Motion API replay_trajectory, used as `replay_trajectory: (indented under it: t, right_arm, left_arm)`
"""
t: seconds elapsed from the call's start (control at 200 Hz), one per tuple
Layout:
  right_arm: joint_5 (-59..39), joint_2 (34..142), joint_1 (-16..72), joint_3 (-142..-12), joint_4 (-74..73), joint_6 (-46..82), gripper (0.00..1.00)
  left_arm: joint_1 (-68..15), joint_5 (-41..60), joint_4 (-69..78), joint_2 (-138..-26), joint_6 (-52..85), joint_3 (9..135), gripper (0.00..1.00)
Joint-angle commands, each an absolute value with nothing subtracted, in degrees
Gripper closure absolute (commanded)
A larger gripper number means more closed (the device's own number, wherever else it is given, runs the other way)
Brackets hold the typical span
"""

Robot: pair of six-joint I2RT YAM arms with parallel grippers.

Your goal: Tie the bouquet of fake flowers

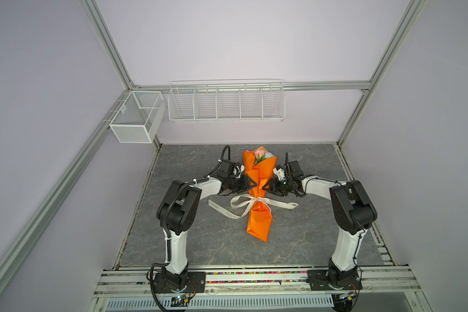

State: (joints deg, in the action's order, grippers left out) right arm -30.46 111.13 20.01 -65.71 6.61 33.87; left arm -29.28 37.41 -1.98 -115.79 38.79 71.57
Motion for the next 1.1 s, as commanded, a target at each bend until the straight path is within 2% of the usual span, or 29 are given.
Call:
replay_trajectory:
  t: [0.0,0.07,0.19,0.245,0.325,0.435,0.52,0.61,0.645,0.67,0.695,0.775,0.82,0.92,0.96,1.04,1.095]
  right_arm:
    - [-29.1,113.4,18.8,-66.8,6.8,35.5,0.53]
    - [-29.4,114.4,17.9,-67.0,6.2,35.7,0.58]
    - [-30.4,116.4,17.1,-69.2,7.0,34.1,0.59]
    - [-30.3,117.4,16.8,-71.1,8.6,32.4,0.59]
    - [-32.0,118.9,15.9,-73.4,10.0,31.1,0.59]
    - [-33.1,117.2,15.4,-74.4,10.8,30.5,0.56]
    - [-30.4,112.3,15.3,-73.4,12.2,29.2,0.46]
    - [-20.3,104.3,14.8,-71.9,16.1,26.2,0.35]
    - [-15.5,100.7,14.5,-71.2,17.3,24.7,0.34]
    - [-11.2,98.0,14.2,-70.6,18.3,23.7,0.33]
    - [-6.4,95.2,13.9,-69.8,19.1,22.8,0.32]
    - [8.8,85.3,13.6,-65.8,18.4,18.6,0.29]
    - [16.9,80.1,13.6,-62.6,15.7,15.5,0.24]
    - [29.8,73.7,13.3,-54.3,6.0,4.8,0.01]
    - [34.9,74.2,13.0,-51.8,2.9,1.4,0.10]
    - [42.9,79.5,11.3,-53.3,7.3,1.4,0.11]
    - [43.1,82.4,8.8,-52.9,7.7,3.5,0.10]
  left_arm:
    - [-29.4,36.0,-0.7,-119.0,40.6,75.1,0.63]
    - [-29.5,35.5,-0.7,-120.5,41.5,76.0,0.66]
    - [-29.4,33.4,0.4,-121.3,43.4,75.9,0.69]
    - [-29.5,32.5,1.8,-121.5,44.8,75.3,0.74]
    - [-29.5,31.6,4.2,-121.6,47.0,74.4,0.75]
    - [-29.4,32.0,7.8,-119.3,48.2,72.8,0.63]
    - [-29.4,31.4,6.6,-116.0,46.3,72.8,0.52]
    - [-29.1,29.9,2.5,-111.4,42.6,72.6,0.42]
    - [-29.0,29.0,1.0,-109.1,41.1,71.9,0.38]
    - [-28.8,28.1,0.1,-107.4,39.9,71.1,0.29]
    - [-28.7,27.0,-0.9,-105.3,38.7,70.2,0.24]
    - [-27.9,22.0,-4.4,-98.4,34.1,66.1,0.18]
    - [-27.4,17.7,-5.9,-93.6,31.1,63.3,0.00]
    - [-25.3,5.3,-8.4,-83.6,26.2,56.3,0.01]
    - [-24.7,-2.1,-9.3,-79.9,25.2,53.5,0.01]
    - [-22.6,-11.3,-7.7,-73.7,20.6,47.2,0.01]
    - [-19.9,-15.7,-6.0,-70.4,18.8,43.2,0.01]
